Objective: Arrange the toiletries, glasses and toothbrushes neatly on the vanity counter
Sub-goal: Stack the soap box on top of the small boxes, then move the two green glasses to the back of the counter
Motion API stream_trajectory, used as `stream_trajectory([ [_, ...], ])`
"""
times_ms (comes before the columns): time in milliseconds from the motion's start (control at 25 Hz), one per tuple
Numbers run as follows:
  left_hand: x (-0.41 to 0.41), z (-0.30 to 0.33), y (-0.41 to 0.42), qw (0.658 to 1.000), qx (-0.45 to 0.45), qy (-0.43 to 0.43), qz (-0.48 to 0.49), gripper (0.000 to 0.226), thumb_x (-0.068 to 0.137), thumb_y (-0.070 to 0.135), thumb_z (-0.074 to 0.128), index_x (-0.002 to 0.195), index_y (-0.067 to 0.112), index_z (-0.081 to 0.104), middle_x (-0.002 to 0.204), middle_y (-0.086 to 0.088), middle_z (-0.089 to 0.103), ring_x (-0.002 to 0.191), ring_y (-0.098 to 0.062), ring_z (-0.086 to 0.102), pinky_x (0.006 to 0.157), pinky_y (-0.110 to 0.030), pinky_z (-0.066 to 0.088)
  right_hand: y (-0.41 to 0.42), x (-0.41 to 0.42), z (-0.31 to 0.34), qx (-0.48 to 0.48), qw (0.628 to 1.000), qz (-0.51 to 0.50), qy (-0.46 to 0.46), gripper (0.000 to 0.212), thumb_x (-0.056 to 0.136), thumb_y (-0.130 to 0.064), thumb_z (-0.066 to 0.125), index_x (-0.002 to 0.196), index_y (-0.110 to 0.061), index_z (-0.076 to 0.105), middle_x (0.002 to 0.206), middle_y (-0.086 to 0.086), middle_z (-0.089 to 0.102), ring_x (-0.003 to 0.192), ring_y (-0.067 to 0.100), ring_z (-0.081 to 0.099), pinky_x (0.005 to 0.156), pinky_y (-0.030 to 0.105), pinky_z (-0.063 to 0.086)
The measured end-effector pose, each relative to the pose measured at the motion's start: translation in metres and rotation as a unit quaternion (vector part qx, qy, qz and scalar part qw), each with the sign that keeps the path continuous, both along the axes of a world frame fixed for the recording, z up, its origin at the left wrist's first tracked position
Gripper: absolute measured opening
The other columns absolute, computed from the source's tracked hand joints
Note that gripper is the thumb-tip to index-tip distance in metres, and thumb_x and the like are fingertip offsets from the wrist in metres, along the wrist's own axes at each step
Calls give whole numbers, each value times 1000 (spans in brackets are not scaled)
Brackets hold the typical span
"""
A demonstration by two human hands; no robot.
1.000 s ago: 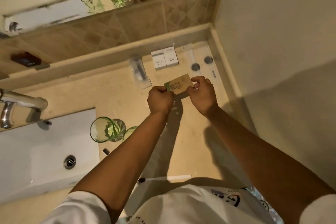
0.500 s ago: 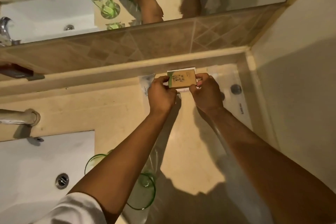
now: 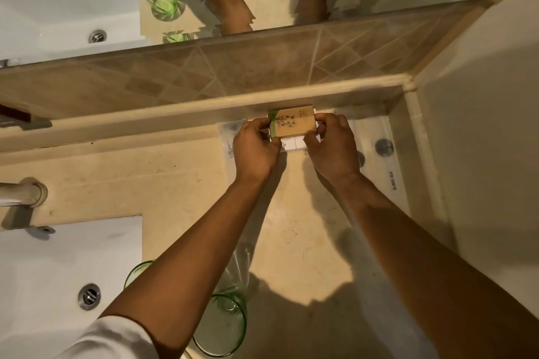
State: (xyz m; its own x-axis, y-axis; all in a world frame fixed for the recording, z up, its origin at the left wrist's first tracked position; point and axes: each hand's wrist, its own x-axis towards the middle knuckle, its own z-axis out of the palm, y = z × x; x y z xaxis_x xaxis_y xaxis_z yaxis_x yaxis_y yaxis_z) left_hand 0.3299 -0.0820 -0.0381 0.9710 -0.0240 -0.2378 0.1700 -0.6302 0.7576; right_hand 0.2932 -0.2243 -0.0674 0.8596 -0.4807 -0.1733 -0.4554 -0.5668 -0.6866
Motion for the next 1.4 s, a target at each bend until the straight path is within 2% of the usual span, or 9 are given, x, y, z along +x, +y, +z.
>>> stream_trajectory([
  [480,2,-4,1,1000,11,-13,-12,46,83,6,75,128,9,66,124,-10,70,108,-23,67,99,-36,56,-2,0,1,7,1000,-2,-3,31,93,-25,62,124,-19,62,119,4,57,102,17,63,65,2,29],
  [640,-6,-1,6,1000,-2,-9,-8,60,80,10,79,135,15,55,135,-8,57,113,-19,60,99,-32,54,-1,-5,5,-3,1000,4,8,45,91,-24,66,134,-20,54,123,5,54,101,12,56,74,15,40],
  [800,-23,17,21,1000,-1,-18,3,53,82,10,75,132,15,56,131,-7,56,100,-12,57,90,-24,52,-5,-25,23,-7,1000,6,2,53,90,-23,68,139,-18,47,129,8,50,111,20,57,94,34,52],
  [920,-48,39,34,1000,4,-14,5,42,87,11,71,127,12,60,126,-7,60,101,-17,61,91,-30,55,4,-54,40,10,1000,-8,-7,50,89,-19,68,136,-18,51,130,9,51,110,22,58,100,34,51],
  [1120,-129,79,72,998,-14,-35,41,33,89,14,65,122,15,61,118,-4,65,92,-17,64,88,-37,56,42,-141,63,51,993,71,-80,38,88,-7,62,126,-7,59,120,16,55,101,25,61,90,31,54],
  [1200,-168,86,94,997,-19,-48,57,26,90,15,62,116,18,64,110,0,68,88,-10,65,82,-30,56,56,-176,61,23,984,117,-129,31,87,-1,63,118,1,63,111,20,59,95,27,63,84,32,56],
  [1240,-187,89,104,997,-18,-51,64,22,91,17,60,113,20,65,105,4,69,86,-4,65,78,-21,54,62,-191,59,24,982,124,-139,29,86,0,63,115,1,65,107,18,61,91,25,64,82,30,55],
  [1320,-231,92,127,995,-18,-47,81,16,94,18,58,106,25,65,96,11,68,83,7,62,67,-6,46,77,-220,53,52,980,137,-131,26,85,-1,63,111,-5,67,102,12,62,85,17,63,80,24,53],
  [1400,-270,94,149,994,-25,-39,103,16,95,17,58,104,25,66,89,16,67,80,11,61,65,-1,43,94,-243,48,80,979,167,-90,26,85,-7,63,110,-13,67,100,5,62,82,14,62,78,21,51],
])
